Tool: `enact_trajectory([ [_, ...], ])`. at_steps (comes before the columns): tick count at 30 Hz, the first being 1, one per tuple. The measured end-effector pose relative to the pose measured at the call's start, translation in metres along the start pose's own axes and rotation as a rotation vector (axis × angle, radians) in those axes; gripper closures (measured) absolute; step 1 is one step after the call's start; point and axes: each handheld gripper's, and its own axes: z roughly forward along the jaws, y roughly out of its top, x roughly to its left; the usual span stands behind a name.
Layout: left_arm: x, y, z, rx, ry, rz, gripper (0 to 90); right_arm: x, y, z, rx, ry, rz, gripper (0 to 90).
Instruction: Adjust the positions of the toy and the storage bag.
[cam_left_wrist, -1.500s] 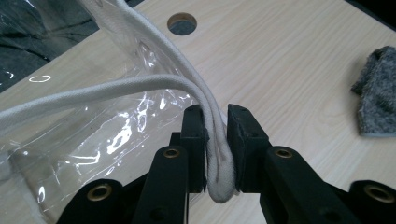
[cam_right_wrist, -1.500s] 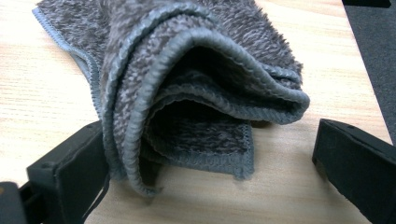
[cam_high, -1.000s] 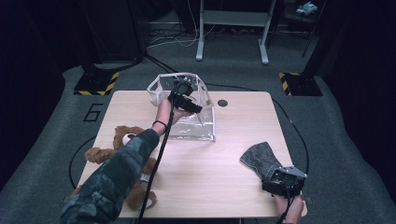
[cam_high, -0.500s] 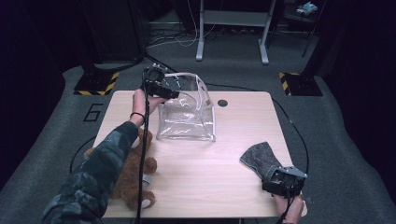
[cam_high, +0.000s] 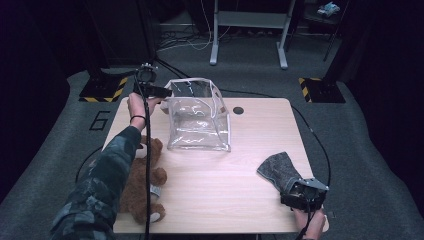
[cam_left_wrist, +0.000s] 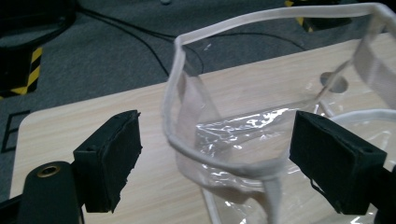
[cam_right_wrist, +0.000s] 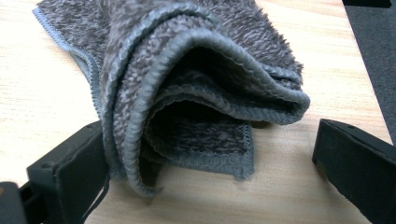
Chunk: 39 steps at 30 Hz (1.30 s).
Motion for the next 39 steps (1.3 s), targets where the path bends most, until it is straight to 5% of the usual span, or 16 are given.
enact_trajectory([
  [9, 0.006, -0.003, 0.012, 0.021, 0.003, -0.039, 16.9, 0.000, 0.000, 0.000, 0.000, 0.000, -0.001, 0.1],
  [15, 0.004, -0.008, 0.024, 0.077, -0.063, -0.105, 17.1, 0.000, 0.000, 0.000, 0.000, 0.000, 0.000, 0.1],
  [22, 0.002, -0.013, 0.030, 0.130, -0.161, -0.159, 43.6, 0.000, 0.000, 0.000, -0.001, 0.001, -0.002, 0.2],
  [30, -0.008, -0.017, 0.030, 0.130, -0.188, -0.107, 72.4, 0.000, 0.000, 0.000, 0.000, 0.002, -0.005, 0.4],
  [39, -0.024, -0.018, 0.024, 0.125, -0.229, -0.043, 80.2, 0.000, 0.000, 0.000, -0.001, 0.002, -0.006, 0.4],
])
